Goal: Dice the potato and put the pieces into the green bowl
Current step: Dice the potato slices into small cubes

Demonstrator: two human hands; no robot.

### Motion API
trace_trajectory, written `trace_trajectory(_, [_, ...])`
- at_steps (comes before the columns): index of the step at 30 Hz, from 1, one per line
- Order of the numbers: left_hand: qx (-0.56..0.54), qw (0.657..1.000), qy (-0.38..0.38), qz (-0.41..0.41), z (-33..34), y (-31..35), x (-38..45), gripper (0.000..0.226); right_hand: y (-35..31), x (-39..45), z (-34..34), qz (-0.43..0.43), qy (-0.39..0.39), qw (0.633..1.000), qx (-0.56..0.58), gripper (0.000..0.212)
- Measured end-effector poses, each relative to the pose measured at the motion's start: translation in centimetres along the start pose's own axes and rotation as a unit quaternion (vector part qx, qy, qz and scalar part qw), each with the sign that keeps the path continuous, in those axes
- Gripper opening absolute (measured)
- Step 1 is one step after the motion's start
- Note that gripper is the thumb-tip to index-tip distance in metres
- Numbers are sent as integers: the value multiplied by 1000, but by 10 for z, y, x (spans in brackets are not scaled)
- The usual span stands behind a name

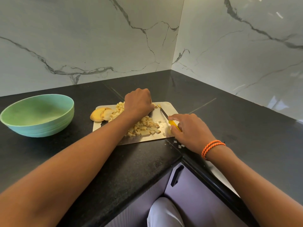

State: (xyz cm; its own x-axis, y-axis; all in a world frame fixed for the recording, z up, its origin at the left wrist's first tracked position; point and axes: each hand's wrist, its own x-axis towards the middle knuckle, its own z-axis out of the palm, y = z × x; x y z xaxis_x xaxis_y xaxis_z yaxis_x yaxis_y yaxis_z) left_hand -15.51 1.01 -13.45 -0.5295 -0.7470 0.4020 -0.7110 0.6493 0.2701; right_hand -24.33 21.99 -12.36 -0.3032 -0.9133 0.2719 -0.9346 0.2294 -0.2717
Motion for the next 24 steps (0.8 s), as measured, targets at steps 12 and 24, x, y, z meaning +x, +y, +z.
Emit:
trace_trajectory(12, [-76,994,-84,6,-6,-12,10,30,1,32,25,25,54,998,15,46])
trace_trajectory(24, [-77,995,-62,2,-1,-8,8,19,-2,41,27,5,22,1000,0,43])
